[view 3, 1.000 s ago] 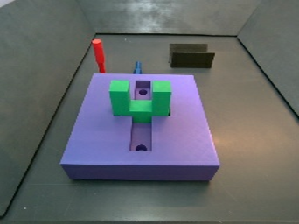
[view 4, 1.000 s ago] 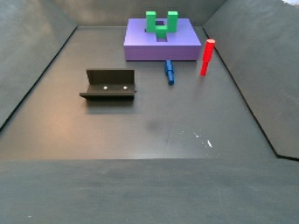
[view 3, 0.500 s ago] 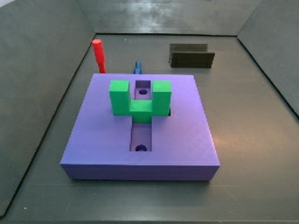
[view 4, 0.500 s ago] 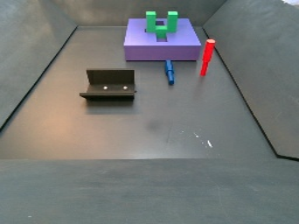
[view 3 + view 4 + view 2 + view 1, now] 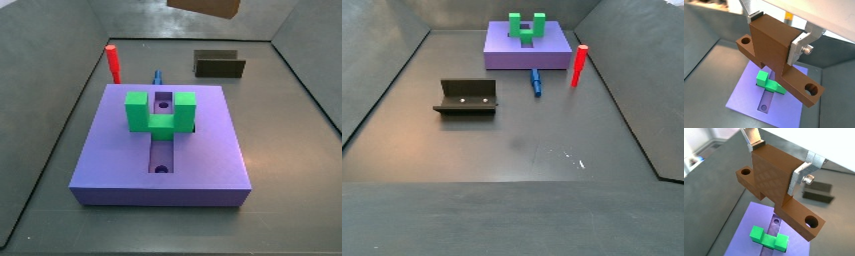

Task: Pick up the brown object. Move up. Move to above the board. Insert the brown object.
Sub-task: Insert the brown object.

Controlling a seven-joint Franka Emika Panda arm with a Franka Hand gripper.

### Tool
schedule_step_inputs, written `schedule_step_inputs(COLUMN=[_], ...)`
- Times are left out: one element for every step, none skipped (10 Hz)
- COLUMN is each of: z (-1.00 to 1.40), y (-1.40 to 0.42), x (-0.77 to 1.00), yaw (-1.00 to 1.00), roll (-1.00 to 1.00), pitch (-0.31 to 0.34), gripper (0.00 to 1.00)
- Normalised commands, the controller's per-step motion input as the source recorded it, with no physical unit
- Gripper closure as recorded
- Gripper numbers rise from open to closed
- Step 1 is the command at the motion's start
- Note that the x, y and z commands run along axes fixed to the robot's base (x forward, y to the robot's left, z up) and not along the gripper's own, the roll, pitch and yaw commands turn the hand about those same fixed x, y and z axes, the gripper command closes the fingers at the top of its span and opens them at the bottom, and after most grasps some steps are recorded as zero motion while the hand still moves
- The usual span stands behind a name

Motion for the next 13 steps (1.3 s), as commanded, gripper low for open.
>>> schedule_step_inputs(z=[-0.08,-0.13,-0.14,-0.28,-0.29,-0.45,-0.49,-0.51,-0.49,-0.49,-0.49,-0.5,-0.5], y=[0.0,0.0,0.0,0.0,0.0,-0.04,-0.09,-0.08,-0.1,-0.17,-0.15,-0.12,-0.07], x=[0.0,0.0,0.0,0.0,0.0,0.0,0.0,0.0,0.0,0.0,0.0,-0.01,-0.03], yaw=[-1.0,-1.0,-1.0,-1.0,-1.0,-1.0,-1.0,-1.0,-1.0,-0.97,-0.97,-0.98,-0.98], roll=[-0.01,0.0,0.0,0.0,0.01,0.0,0.0,0.0,0.0,0.0,0.0,-0.02,-0.06], pitch=[-0.021,-0.027,-0.027,0.0,-0.003,0.0,0.0,0.0,-0.007,-0.047,-0.056,-0.067,-0.087], gripper=[1.0,1.0,1.0,1.0,1.0,1.0,1.0,1.0,1.0,1.0,1.0,1.0,1.0])
